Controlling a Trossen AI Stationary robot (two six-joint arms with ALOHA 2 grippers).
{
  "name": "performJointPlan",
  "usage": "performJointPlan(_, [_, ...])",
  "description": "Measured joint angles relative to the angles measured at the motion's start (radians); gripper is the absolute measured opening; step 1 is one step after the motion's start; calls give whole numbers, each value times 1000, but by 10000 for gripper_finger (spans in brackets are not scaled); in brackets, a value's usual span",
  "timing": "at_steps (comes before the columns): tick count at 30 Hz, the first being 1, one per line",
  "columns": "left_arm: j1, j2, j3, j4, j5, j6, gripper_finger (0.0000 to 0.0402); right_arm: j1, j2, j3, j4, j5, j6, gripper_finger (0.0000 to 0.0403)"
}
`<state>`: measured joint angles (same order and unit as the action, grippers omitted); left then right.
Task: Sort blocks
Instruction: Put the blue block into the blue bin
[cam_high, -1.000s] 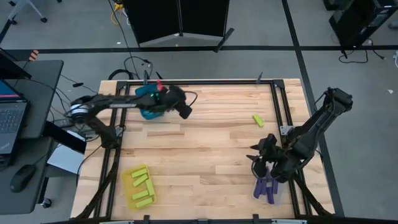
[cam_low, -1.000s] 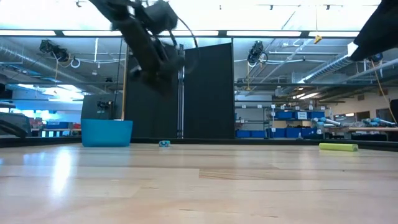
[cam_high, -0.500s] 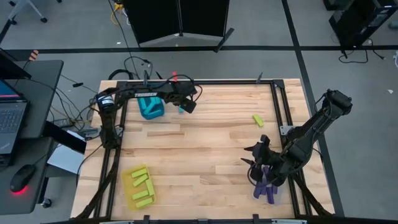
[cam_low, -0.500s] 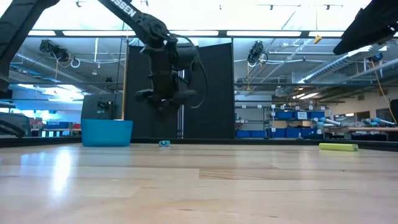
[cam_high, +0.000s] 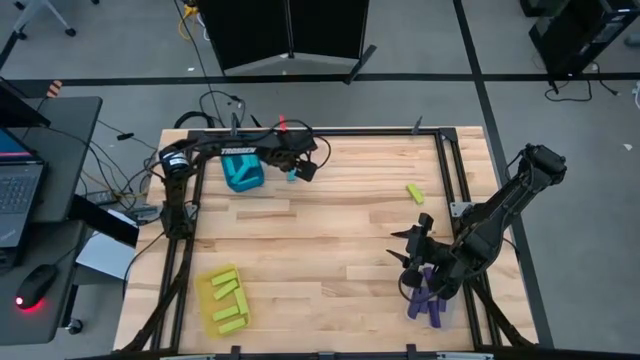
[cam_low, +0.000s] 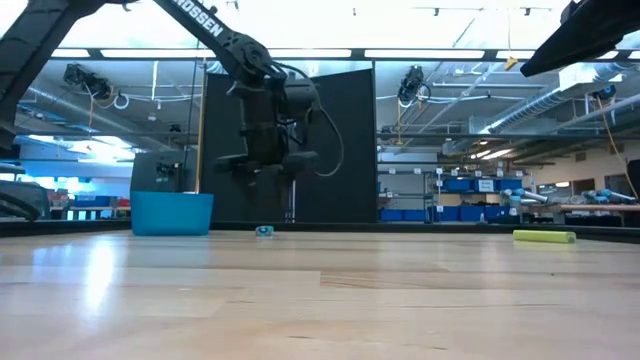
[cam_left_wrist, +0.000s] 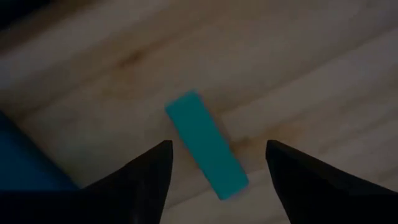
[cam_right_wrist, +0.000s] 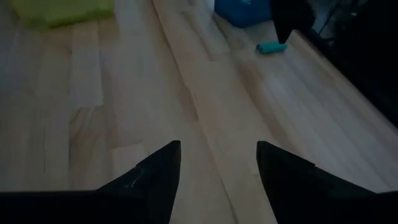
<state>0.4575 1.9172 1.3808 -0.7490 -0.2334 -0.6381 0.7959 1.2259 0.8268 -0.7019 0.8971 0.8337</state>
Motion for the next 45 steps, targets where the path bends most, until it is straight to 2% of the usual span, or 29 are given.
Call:
performJointPlan(10, [-13, 88, 0, -9, 38, -49, 268, 0, 0, 0, -2, 3, -8, 220])
performJointPlan(17, [-14, 102, -4, 4, 40, -49, 264, 1, 0, 0, -2, 3, -8, 217])
performJointPlan(23, [-12, 103, -5, 23, 36, -42, 223, 1, 0, 0, -2, 3, -8, 215])
performJointPlan(35, [-10, 104, -5, 58, 9, -28, 101, 1, 0, 0, 11, 3, -7, 213])
performJointPlan(45, [-20, 104, -5, 69, -12, -16, 100, -1, 0, 0, 13, 3, -7, 209])
